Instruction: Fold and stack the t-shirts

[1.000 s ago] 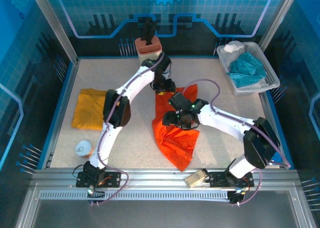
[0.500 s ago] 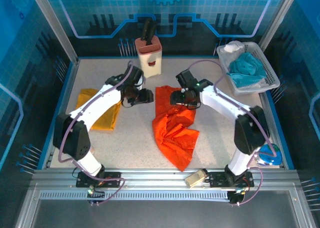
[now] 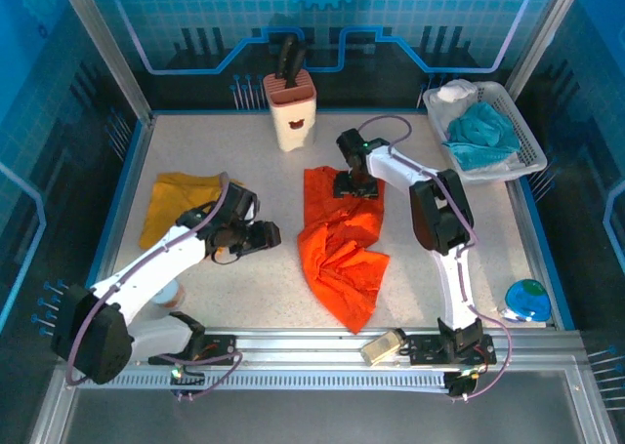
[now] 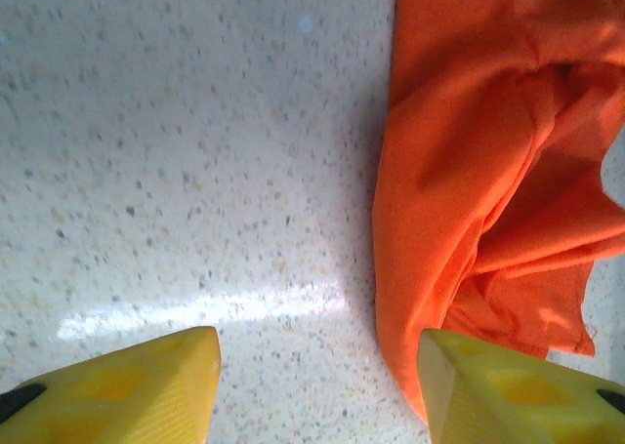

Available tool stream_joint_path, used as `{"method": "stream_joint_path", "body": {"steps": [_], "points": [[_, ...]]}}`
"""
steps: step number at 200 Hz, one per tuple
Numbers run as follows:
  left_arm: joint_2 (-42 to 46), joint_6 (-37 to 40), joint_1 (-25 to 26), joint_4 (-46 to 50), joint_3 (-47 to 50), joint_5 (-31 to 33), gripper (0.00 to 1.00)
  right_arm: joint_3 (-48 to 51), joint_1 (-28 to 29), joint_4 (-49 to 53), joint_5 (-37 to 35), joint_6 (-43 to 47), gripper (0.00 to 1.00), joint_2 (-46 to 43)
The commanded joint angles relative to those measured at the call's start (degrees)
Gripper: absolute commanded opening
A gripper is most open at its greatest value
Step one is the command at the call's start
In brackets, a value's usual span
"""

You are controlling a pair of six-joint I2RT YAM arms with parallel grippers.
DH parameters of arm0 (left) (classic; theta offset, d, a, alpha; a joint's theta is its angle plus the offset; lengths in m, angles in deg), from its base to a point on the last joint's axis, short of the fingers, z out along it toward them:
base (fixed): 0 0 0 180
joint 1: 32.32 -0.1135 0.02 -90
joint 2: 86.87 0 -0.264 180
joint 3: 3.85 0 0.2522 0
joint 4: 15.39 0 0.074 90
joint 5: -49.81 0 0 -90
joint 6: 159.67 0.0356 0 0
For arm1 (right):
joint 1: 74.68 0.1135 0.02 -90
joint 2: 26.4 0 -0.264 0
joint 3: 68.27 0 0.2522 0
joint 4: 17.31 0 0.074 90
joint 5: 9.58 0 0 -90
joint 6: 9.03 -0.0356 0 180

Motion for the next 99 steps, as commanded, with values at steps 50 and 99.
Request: {"method": "stream_joint_path", "body": {"steps": [50,99], "points": [[-5.7,-8.2,8.9,-8.2,3.0,0.6,0.56,-22.7,-7.8,8.7,-2.4,-0.3,0.74,16.4],[-15.1,-9.3,14.6,-13.2,-0.1,-4.3,0.56,-31.6,-12.9,6.1,-1.1,-2.4,0.8,20.0]]}}
